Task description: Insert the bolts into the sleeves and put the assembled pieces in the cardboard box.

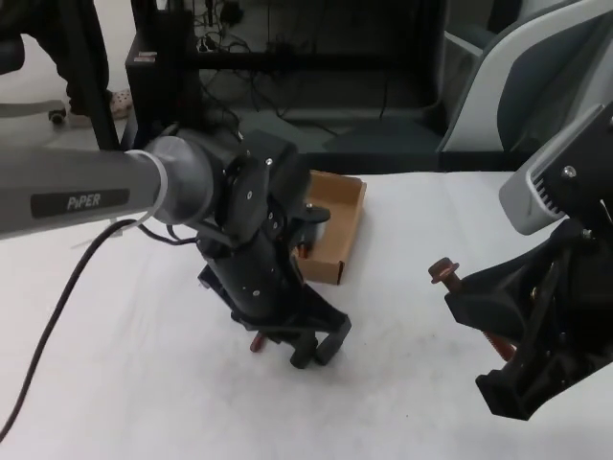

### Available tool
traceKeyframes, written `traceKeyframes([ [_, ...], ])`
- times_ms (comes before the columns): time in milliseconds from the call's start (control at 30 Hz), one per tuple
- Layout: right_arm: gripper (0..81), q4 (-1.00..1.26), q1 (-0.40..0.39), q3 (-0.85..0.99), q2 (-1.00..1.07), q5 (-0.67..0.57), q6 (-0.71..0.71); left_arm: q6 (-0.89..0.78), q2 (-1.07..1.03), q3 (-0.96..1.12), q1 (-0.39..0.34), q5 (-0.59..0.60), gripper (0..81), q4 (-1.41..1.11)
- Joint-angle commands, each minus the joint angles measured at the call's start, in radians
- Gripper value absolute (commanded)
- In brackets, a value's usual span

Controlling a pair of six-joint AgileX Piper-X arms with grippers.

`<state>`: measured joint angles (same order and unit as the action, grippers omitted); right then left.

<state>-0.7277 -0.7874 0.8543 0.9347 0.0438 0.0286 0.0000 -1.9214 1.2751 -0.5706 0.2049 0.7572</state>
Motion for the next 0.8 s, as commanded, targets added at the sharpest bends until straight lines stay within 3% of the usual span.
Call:
traceKeyframes([
  [0, 0.4, 0.007, 0.000, 0.003, -0.011, -0.005, 0.008, 0.007, 0.001, -0.022, 0.001, 0.005, 35.3, -0.004],
  [767, 0.4, 0.007, 0.000, 0.003, -0.011, -0.005, 0.008, -0.021, -0.084, -0.026, -0.003, 0.100, 35.3, -0.053],
])
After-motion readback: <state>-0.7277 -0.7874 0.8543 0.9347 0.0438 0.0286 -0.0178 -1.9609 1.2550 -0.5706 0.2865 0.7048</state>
